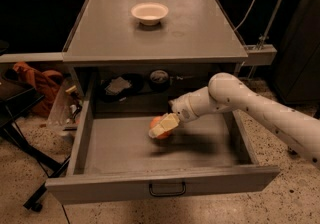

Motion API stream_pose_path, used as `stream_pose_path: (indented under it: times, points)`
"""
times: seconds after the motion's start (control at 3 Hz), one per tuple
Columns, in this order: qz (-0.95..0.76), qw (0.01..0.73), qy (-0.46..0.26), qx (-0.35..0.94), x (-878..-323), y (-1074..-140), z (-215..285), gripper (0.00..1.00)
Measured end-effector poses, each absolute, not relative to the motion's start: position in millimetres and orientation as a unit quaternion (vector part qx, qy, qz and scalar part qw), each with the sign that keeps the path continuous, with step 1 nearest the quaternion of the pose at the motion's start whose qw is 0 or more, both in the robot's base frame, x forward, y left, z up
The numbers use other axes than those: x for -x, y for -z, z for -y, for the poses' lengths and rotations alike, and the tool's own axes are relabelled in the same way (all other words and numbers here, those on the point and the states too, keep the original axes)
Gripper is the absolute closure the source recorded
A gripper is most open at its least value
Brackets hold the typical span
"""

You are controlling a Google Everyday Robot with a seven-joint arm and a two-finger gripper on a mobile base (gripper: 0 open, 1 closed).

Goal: Place orange into top drawer

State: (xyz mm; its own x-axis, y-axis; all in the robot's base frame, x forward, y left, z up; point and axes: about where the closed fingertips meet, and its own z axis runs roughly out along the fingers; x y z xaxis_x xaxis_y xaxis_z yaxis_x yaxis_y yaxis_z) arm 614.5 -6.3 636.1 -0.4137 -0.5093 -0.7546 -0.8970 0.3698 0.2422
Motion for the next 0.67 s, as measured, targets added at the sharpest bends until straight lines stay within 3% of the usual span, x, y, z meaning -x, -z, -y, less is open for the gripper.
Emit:
stream_pose_path:
  times: [0.67]
  points:
    - [-0.763, 0.300, -0.340, 0.460, -610.3, -650.7, 17.5, 0.00]
